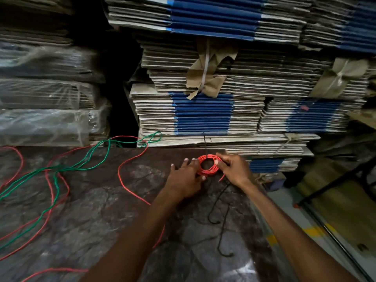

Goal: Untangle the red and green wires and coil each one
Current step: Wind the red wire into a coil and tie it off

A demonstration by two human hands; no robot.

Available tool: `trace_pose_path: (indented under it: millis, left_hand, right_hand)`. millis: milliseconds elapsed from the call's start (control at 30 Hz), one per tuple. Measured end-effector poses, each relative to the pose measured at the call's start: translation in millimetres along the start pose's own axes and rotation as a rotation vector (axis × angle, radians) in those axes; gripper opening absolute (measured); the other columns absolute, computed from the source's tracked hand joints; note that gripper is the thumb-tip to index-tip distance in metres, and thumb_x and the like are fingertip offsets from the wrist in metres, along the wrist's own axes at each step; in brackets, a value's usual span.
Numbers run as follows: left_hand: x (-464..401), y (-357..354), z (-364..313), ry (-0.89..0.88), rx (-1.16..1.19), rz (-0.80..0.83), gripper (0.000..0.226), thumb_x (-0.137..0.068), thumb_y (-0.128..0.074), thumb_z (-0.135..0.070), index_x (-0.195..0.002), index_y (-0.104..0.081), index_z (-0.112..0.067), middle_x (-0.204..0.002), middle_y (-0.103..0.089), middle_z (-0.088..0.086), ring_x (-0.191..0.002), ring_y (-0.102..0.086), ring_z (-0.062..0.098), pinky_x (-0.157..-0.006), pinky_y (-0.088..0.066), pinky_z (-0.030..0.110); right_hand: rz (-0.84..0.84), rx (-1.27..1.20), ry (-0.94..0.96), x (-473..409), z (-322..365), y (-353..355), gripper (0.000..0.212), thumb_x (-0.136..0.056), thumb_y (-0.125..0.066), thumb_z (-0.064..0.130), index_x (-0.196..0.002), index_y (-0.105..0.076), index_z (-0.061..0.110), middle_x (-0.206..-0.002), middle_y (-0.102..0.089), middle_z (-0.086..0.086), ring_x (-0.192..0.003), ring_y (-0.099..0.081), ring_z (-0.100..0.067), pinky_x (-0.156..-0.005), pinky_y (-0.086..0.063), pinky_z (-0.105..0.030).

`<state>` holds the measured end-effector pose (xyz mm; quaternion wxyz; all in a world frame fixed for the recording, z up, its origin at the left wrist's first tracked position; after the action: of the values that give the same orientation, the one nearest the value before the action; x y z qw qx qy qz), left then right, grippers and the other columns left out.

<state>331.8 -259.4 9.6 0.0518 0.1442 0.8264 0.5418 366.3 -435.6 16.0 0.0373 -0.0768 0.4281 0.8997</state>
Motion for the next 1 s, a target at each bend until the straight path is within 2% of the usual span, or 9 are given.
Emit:
trace_pose_path:
  millis: [100,267,367,600,667,733,800,900,1000]
  left_hand:
    - [-7,-3,3,-0.02,-0.027,-0.032,0.065,-0.1,-0.042,-0.044,-0.154,-0.017,-0.018,-0.163,-0.013,-0.002,-0.15,-0.006,0.021,-0.116,-0.007,0.059]
    - [-3,-2,7,-0.046,0.011,-0.063,0.068,-0.098,-0.042,-0.049,-0.153,-0.018,-0.017,-0.163,-0.015,-0.001,-0.15,-0.005,0.021,-0.118,-0.006,0.057]
    - [9,7,12,-0.064,-0.016,-0.12,0.068,-0.098,-0.041,-0.05,-0.152,-0.02,-0.014,-0.162,-0.019,0.0,-0.15,-0.005,0.021,-0.118,-0.005,0.053]
    - [78,49,28,-0.143,-0.017,-0.31,0.058,-0.099,-0.045,-0.044,-0.146,-0.035,-0.011,-0.156,-0.034,0.002,-0.15,-0.011,0.024,-0.118,-0.009,0.049]
    - [109,57,37,-0.161,0.027,-0.374,0.057,-0.098,-0.048,-0.042,-0.145,-0.039,-0.01,-0.154,-0.038,0.006,-0.149,-0.016,0.027,-0.118,-0.012,0.05]
    - [142,63,48,-0.156,0.05,-0.421,0.057,-0.095,-0.047,-0.042,-0.142,-0.045,-0.009,-0.15,-0.043,0.011,-0.147,-0.021,0.031,-0.117,-0.017,0.052]
    - [175,65,63,-0.119,0.063,-0.446,0.057,-0.092,-0.047,-0.041,-0.14,-0.047,-0.01,-0.147,-0.046,0.012,-0.146,-0.024,0.032,-0.116,-0.02,0.054]
    - [224,65,87,-0.052,0.066,-0.453,0.061,-0.093,-0.043,-0.049,-0.142,-0.046,-0.013,-0.149,-0.044,0.009,-0.147,-0.02,0.028,-0.118,-0.013,0.047]
    - [271,68,108,0.004,0.036,-0.516,0.066,-0.092,-0.039,-0.054,-0.141,-0.047,-0.011,-0.148,-0.044,0.015,-0.147,-0.02,0.026,-0.118,-0.01,0.042]
  right_hand:
    - [-0.024,0.019,0.026,-1,-5,-4,0.036,-0.091,-0.065,0.035,-0.125,-0.065,0.024,-0.124,-0.066,0.001,-0.117,-0.061,-0.014,-0.095,-0.049,-0.028]
    - [-0.007,0.004,0.002,-2,0,1,0.042,-0.09,-0.065,0.036,-0.13,-0.061,0.023,-0.131,-0.062,0.0,-0.125,-0.056,-0.015,-0.104,-0.044,-0.03]
    - [-0.065,-0.015,-0.007,3,11,12,0.047,-0.088,-0.066,0.041,-0.131,-0.061,0.023,-0.13,-0.063,0.0,-0.122,-0.058,-0.016,-0.103,-0.046,-0.033]
    - [-0.093,0.002,0.173,51,69,11,0.042,-0.086,-0.067,0.04,-0.126,-0.065,0.025,-0.122,-0.068,0.002,-0.113,-0.062,-0.017,-0.104,-0.045,-0.035]
    - [-0.08,0.004,0.248,71,90,-1,0.04,-0.085,-0.066,0.041,-0.121,-0.068,0.024,-0.116,-0.071,0.003,-0.109,-0.064,-0.014,-0.11,-0.036,-0.024]
    - [-0.026,-0.05,0.284,93,112,-15,0.036,-0.086,-0.071,0.029,-0.12,-0.069,0.017,-0.118,-0.07,-0.001,-0.111,-0.064,-0.015,-0.1,-0.034,-0.011]
    - [0.033,-0.123,0.329,116,131,-32,0.036,-0.086,-0.071,0.023,-0.121,-0.068,0.012,-0.12,-0.069,-0.005,-0.112,-0.064,-0.015,-0.095,-0.041,-0.016]
    - [0.092,-0.175,0.414,153,161,-55,0.04,-0.083,-0.066,0.031,-0.119,-0.069,0.012,-0.118,-0.07,-0.004,-0.108,-0.065,-0.012,-0.094,-0.049,-0.024]
    - [0.158,-0.182,0.504,190,191,-74,0.037,-0.082,-0.069,0.026,-0.116,-0.071,0.012,-0.113,-0.072,-0.004,-0.104,-0.067,-0.013,-0.091,-0.046,-0.018]
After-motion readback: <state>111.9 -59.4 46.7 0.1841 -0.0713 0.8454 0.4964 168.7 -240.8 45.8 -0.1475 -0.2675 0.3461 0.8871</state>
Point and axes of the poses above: each hand's wrist, its own x-axis away from the middle knuckle, its own y-axis out of the back of the hand, z = x × y, the point moved 4 cm from there along -x, towards the middle knuckle
